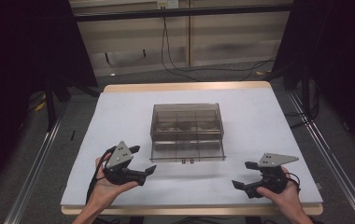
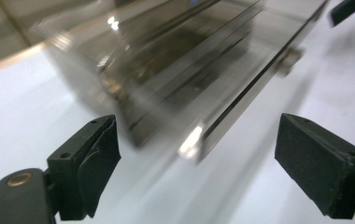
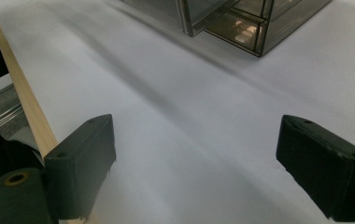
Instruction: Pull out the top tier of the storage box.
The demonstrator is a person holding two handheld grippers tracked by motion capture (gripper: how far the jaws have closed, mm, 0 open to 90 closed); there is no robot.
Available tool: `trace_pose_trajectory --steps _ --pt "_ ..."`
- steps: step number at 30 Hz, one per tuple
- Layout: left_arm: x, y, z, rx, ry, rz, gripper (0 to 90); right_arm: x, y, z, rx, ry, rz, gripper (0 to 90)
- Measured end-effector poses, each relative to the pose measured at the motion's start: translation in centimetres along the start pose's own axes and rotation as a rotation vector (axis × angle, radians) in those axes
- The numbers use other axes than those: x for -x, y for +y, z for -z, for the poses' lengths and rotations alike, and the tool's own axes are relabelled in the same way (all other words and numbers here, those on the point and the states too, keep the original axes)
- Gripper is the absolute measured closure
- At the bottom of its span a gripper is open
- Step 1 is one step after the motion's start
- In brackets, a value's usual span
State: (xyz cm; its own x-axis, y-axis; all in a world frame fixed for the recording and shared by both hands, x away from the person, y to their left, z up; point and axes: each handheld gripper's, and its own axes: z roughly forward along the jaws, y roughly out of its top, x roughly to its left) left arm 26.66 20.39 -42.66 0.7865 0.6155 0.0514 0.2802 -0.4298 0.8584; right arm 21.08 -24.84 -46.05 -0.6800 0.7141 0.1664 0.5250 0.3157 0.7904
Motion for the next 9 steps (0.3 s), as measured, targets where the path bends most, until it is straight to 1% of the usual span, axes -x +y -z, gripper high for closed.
trace_pose_trajectory --steps 1,2,3,4,5,6,7,8,9 --pt "-0.2 -0.5 0.2 0.008 -0.003 0.013 13.4 0.0 0.0 0.0 -0.001 -0.001 -0.003 11.9" --pt "-0.2 -0.5 0.2 0.008 -0.003 0.013 13.4 0.0 0.0 0.0 -0.001 -0.001 -0.003 11.9" --pt "-0.3 -0.9 0.4 0.025 -0.008 0.030 13.4 0.0 0.0 0.0 -0.001 -0.001 -0.004 11.7" --pt "-0.3 -1.2 0.6 0.029 -0.008 0.049 13.1 0.0 0.0 0.0 -0.001 -0.001 -0.003 11.7" --pt "-0.3 -1.3 0.8 0.018 -0.012 0.057 11.4 0.0 0.0 0.0 -0.002 -0.001 -0.005 11.7" --pt "-0.2 -1.4 1.1 0.023 -0.002 0.060 13.0 0.0 0.0 0.0 -0.002 -0.001 -0.005 11.7" --pt "-0.1 -1.5 1.4 0.039 -0.002 0.075 14.2 0.0 0.0 0.0 -0.001 0.002 -0.001 11.6" --pt "0.0 -1.5 1.7 0.049 -0.021 0.098 16.2 0.0 0.0 0.0 -0.001 0.003 0.000 11.6" --pt "0.1 -1.4 2.0 0.057 -0.026 0.100 21.9 0.0 0.0 0.0 0.000 0.002 0.001 11.7"
